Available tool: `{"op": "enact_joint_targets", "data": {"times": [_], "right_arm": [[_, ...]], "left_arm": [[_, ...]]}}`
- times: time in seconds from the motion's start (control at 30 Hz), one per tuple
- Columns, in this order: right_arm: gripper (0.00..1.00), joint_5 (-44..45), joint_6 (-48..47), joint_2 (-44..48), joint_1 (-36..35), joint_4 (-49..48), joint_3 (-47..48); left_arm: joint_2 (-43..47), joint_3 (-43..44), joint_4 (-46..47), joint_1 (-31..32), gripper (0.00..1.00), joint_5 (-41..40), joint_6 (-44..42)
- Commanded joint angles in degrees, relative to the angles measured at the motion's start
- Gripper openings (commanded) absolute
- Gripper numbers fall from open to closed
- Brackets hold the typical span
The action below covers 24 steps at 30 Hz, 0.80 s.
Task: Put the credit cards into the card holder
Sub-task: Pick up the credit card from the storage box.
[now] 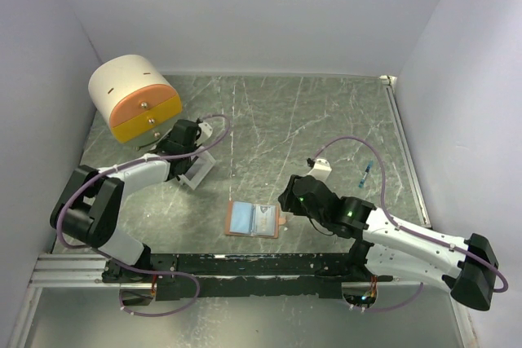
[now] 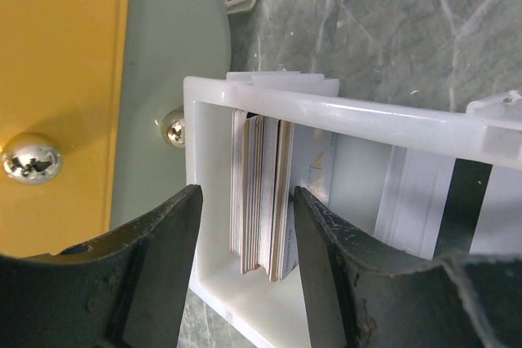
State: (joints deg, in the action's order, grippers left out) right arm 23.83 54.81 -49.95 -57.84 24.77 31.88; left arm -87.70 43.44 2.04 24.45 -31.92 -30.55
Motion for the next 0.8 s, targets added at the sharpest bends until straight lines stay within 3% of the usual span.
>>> {"op": "enact_joint_targets", "data": {"times": [0.0, 0.77], "right_arm": [[0.47, 1.6, 0.1, 1.0, 0.2, 0.6, 0.4], [0.47, 1.9, 0.2, 2.0, 0.2, 1.0, 0.0]], "left_arm": [[-1.8, 1.0, 1.7, -0.6, 0.59, -1.7, -1.2], [-2.8, 1.2, 1.4, -0.6, 0.57, -4.2, -2.0]]}}
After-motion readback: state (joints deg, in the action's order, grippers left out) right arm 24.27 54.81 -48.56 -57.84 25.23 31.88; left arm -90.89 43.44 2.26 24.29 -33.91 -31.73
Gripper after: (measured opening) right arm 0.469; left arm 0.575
